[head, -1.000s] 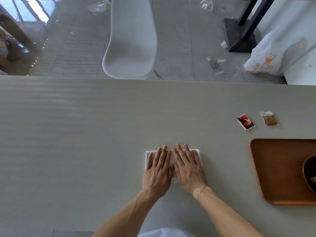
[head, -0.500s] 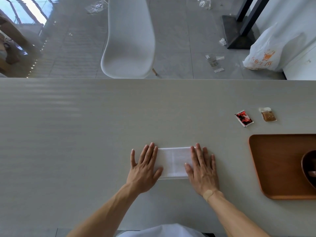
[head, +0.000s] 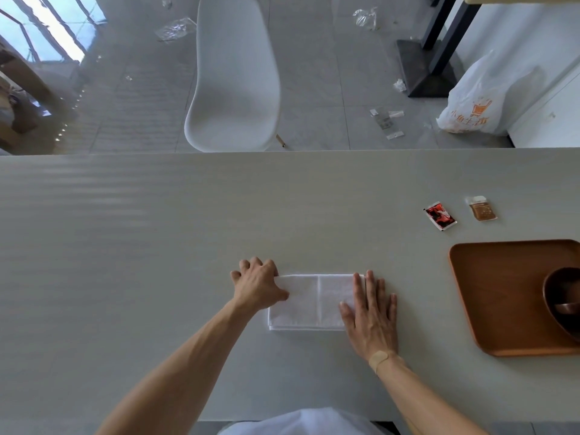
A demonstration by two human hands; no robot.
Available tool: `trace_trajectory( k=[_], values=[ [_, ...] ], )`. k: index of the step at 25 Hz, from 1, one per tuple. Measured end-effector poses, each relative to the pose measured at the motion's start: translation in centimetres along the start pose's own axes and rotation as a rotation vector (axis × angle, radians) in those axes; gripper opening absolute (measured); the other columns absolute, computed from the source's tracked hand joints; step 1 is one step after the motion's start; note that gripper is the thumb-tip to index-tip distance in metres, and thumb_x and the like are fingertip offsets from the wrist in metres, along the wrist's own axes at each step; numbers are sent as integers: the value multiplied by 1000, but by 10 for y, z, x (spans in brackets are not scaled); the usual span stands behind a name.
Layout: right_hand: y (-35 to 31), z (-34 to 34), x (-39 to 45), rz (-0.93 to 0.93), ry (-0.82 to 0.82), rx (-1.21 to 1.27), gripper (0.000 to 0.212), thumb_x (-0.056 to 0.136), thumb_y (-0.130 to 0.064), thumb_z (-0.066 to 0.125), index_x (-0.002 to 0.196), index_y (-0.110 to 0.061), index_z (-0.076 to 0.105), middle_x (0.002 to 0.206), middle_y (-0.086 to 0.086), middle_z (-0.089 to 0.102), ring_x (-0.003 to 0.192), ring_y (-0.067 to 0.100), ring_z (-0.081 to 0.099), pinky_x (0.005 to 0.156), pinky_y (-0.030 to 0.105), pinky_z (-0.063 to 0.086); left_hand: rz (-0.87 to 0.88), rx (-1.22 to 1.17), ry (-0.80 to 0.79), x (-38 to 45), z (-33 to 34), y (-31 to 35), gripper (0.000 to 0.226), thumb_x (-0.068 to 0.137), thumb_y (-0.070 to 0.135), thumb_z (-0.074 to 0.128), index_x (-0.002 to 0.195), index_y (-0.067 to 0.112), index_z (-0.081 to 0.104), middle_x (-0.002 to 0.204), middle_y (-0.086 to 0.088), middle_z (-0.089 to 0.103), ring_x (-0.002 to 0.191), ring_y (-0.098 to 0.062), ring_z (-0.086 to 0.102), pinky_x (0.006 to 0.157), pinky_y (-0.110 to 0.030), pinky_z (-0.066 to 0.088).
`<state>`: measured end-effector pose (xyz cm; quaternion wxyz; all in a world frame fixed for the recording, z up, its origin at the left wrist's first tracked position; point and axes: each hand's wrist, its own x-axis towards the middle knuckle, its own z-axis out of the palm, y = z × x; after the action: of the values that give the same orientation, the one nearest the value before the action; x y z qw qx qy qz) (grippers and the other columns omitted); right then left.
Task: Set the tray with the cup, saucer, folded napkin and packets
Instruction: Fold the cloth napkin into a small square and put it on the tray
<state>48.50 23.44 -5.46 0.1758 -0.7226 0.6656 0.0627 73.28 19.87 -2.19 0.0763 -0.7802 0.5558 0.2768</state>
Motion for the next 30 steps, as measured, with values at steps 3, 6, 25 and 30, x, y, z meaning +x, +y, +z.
trace_trajectory(
  k=[3,6,25,30],
  values=[
    [0,1,-2,14,2,9,77,82,-63,-9,150,-26,-12,162,3,-11,150,27,-6,120,52,0,-32,-176,-77,-4,-2,-7,43,66,43,76,97,24,54,99,-1,51,100,-26,47,78,-36,39],
    [-3,5,-7,26,35,30,84,81,-66,-19,152,-25,-1,163,5,-2,150,29,0,119,55,3,-74,-548,-169,-13,-2,-18,32,72,29,76,96,18,57,89,-3,63,80,-22,58,61,-29,42],
    [69,14,-46,-13,37,-63,67,92,-62,10,149,-33,30,160,-5,23,148,23,15,114,66,6,19,-863,-189,-57,-31,17,28,75,20,74,95,17,56,76,-4,65,53,-13,65,49,-28,55],
    [71,16,-45,-7,51,-64,65,92,-62,13,149,-34,31,159,-6,26,148,24,18,115,64,7,28,-923,-131,-61,-7,64,31,71,20,72,94,24,51,72,-1,63,48,-16,63,45,-33,56]
  ],
)
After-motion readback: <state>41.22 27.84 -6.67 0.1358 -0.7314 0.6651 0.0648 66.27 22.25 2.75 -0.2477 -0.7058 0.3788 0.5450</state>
